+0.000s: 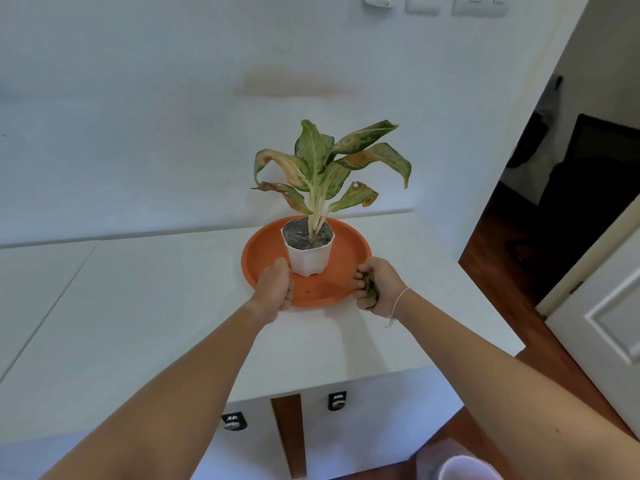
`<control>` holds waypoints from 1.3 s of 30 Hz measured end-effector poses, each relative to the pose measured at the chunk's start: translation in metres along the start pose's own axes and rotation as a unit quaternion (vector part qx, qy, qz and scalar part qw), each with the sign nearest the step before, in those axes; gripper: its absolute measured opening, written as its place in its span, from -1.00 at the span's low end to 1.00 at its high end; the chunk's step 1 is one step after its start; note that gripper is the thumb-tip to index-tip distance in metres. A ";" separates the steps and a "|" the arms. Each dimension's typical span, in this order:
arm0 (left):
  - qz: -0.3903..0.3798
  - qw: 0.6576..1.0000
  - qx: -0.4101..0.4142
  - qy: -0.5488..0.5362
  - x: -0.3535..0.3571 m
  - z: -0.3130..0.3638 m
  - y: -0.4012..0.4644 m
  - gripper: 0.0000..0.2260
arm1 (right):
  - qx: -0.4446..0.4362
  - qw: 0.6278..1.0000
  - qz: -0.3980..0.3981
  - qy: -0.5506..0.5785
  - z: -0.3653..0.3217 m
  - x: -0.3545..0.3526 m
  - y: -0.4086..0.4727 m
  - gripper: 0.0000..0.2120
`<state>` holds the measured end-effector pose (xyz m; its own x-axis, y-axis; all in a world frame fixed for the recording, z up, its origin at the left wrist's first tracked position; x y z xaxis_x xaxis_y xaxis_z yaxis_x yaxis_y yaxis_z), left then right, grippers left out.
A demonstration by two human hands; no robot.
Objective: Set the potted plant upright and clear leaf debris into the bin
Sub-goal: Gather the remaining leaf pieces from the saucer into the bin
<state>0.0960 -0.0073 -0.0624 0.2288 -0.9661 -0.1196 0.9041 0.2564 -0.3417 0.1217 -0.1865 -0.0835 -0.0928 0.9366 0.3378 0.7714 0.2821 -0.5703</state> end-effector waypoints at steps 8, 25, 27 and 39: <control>-0.028 0.998 -0.030 -0.057 -0.015 -0.011 -0.001 -0.74 | -0.037 0.998 0.011 0.050 0.004 0.017 -0.003 -0.72; -0.013 0.990 -0.062 -0.129 -0.048 -0.024 -0.007 -0.72 | -0.090 0.983 0.074 -0.144 -0.009 0.043 0.004 -0.71; -0.009 0.989 -0.068 -0.131 -0.051 -0.025 -0.008 -0.72 | -0.096 0.968 0.105 -0.206 -0.014 0.046 0.005 -0.71; 0.021 0.987 -0.085 -0.135 -0.065 -0.031 -0.011 -0.74 | -0.118 0.888 0.085 -0.435 -0.022 0.057 0.024 -0.73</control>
<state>0.0600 0.0536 -0.0802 0.3738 -0.9214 0.1068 0.8230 0.2763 -0.4964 0.1489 -0.1313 -0.0616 -0.3345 0.7960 -0.5044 0.9219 0.1654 -0.3504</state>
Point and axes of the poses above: each hand's wrist, its own y-axis towards the middle knuckle, its own x-axis out of the palm, z = x × y, the point moved 7 cm from there along y, towards the middle knuckle, and after that the axes turned 2 degrees about z, right-handed, at the moved point
